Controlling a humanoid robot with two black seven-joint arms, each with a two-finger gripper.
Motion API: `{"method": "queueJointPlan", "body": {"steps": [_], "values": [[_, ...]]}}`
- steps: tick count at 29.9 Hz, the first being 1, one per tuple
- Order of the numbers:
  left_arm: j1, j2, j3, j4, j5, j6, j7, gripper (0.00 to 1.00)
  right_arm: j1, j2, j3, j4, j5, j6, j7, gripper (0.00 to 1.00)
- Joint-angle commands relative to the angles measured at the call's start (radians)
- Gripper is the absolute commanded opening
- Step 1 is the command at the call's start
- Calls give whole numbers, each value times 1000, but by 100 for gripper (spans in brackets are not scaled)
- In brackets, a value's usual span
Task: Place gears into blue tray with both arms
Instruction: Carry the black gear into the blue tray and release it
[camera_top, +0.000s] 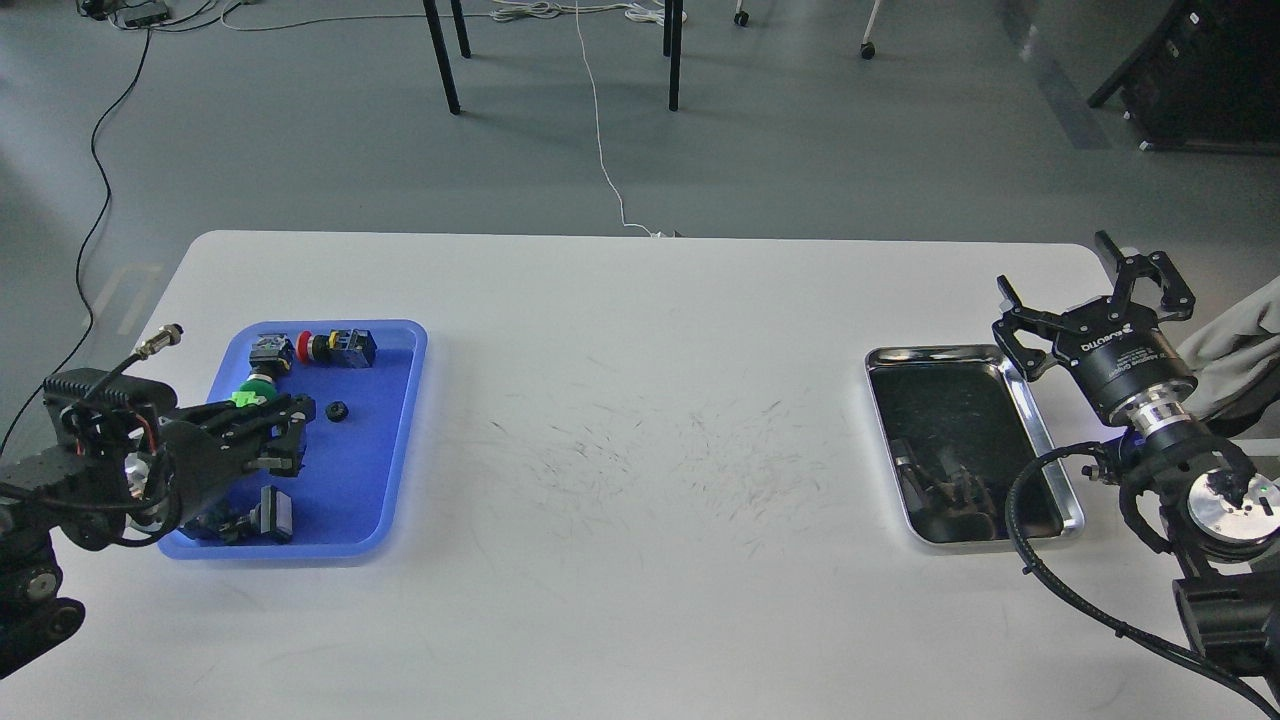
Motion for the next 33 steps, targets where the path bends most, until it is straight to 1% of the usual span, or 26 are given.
{"method": "queueJointPlan", "body": {"steps": [1, 10, 13, 14, 17, 21, 22, 23, 25, 26, 27, 31, 33], "values": [[4, -33, 1, 32, 4, 0, 0, 10, 2, -16, -9, 0, 0, 0, 0, 96], [20, -103, 6, 113, 6, 0, -1, 11, 0, -18, -12, -2, 0, 0, 0, 96], [27, -111, 8, 130, 4, 0, -4, 17, 0, -18, -12, -2, 0, 0, 0, 96], [30, -113, 6, 130, 4, 0, -4, 20, 0, -18, -12, -2, 0, 0, 0, 96], [31, -113, 6, 134, 4, 0, -6, 33, 2, -18, -14, -2, 0, 0, 0, 96], [31, -113, 5, 136, 1, 0, -7, 47, 5, -20, -14, -2, 0, 0, -2, 97], [31, -114, 3, 134, 0, 0, -7, 51, 9, -20, -14, -2, 0, 0, -2, 97], [30, -114, 0, 134, -2, 0, -7, 58, 12, -20, -14, -2, 0, 0, -2, 97], [27, -114, -12, 134, -7, 1, -9, 81, 15, -20, -16, 0, 0, 0, -3, 98], [25, -113, -20, 134, -13, 3, -9, 90, 17, -20, -16, 0, 0, 0, -3, 98], [24, -113, -35, 130, -28, 3, -9, 98, 23, -20, -16, 0, 0, 0, -3, 98], [1, -111, -167, 111, -126, 3, -6, 98, 52, -21, -17, 8, -3, -1, -9, 98], [-51, -114, -248, 93, -198, -5, 7, 98, 68, -21, -35, 15, 0, -10, -9, 98]]}}
